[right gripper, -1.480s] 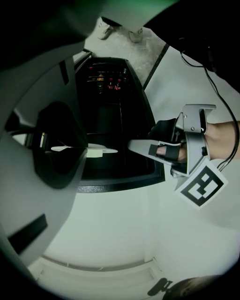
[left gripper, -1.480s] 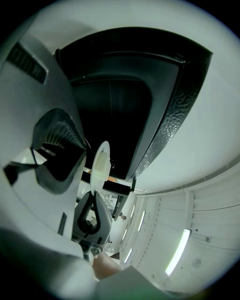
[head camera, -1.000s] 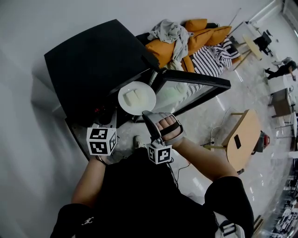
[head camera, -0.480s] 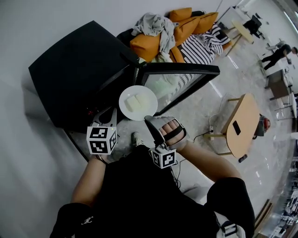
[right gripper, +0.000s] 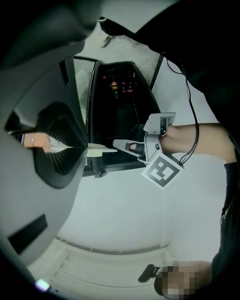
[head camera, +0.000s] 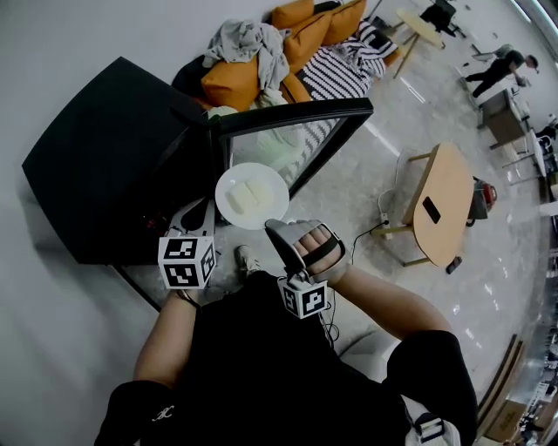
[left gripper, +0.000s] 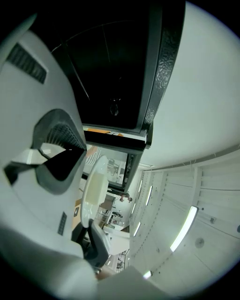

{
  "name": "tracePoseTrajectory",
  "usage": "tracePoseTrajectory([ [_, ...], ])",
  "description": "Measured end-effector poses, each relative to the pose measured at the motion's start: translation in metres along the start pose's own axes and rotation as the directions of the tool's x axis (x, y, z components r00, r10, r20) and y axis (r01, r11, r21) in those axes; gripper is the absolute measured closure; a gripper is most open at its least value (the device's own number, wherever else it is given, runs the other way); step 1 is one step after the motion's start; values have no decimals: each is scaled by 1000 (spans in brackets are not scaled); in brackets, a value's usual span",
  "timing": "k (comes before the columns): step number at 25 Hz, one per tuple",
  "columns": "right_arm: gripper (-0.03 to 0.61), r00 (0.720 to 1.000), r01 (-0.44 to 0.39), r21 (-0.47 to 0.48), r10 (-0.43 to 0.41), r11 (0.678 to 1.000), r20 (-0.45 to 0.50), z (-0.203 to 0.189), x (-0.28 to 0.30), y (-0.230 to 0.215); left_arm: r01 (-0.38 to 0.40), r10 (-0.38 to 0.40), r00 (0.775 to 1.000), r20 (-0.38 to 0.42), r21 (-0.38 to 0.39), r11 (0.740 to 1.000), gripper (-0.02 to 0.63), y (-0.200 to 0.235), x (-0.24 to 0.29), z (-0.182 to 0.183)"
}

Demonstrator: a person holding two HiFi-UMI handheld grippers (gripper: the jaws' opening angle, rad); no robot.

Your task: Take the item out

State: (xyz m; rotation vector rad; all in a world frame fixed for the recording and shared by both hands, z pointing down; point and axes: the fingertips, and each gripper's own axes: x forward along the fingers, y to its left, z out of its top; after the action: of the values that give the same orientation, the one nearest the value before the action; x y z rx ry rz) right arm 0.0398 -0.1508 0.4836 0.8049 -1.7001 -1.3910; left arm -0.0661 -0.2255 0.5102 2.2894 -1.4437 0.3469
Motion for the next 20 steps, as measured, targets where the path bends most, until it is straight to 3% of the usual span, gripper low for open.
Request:
tracePoseTrajectory([
  [20, 563, 999, 4, -11, -3, 1000, 36, -8, 1, -3, -40, 40, 999, 18, -12, 999, 606, 0, -2, 1],
])
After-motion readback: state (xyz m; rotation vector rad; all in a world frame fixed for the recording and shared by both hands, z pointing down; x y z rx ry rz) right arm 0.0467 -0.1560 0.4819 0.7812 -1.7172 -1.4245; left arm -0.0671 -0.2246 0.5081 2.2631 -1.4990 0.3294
